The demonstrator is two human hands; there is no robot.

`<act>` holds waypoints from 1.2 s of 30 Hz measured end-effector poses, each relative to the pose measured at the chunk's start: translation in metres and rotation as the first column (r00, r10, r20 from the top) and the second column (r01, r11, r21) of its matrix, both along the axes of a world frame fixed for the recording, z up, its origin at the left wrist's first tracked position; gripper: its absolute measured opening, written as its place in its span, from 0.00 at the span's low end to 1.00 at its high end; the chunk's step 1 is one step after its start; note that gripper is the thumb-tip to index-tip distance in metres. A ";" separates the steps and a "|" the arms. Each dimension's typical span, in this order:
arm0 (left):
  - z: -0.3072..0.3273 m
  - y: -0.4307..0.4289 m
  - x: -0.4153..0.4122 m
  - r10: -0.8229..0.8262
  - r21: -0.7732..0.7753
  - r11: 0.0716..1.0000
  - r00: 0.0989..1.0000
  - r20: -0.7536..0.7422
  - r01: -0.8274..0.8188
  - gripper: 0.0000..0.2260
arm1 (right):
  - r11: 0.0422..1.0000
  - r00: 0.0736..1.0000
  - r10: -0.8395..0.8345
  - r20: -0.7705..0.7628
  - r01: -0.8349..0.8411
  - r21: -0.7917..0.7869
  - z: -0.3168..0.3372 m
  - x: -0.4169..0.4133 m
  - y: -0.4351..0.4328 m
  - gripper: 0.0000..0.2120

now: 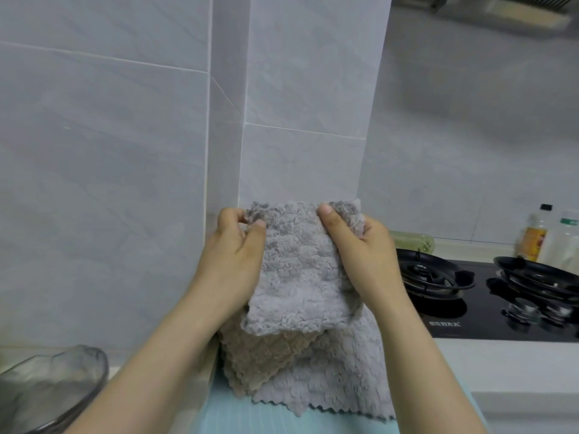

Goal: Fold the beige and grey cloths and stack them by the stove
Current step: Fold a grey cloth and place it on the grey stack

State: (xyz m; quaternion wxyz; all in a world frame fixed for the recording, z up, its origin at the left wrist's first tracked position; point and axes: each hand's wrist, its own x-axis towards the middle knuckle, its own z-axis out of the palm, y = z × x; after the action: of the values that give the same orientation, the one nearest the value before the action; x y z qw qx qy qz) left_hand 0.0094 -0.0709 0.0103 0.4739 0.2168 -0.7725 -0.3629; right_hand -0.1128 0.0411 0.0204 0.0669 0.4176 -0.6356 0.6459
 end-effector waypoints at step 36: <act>0.009 0.010 -0.001 -0.187 0.003 0.982 0.979 -0.087 0.188 0.23 | 0.996 0.997 -0.074 0.001 0.074 -0.054 0.005 -0.003 0.010 0.10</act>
State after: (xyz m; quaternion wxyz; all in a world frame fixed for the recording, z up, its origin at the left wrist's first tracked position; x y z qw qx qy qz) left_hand 0.0080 -0.0613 0.0191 0.4693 0.1298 -0.7663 -0.4191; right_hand -0.1163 0.0507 0.0257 0.1026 0.3921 -0.6330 0.6596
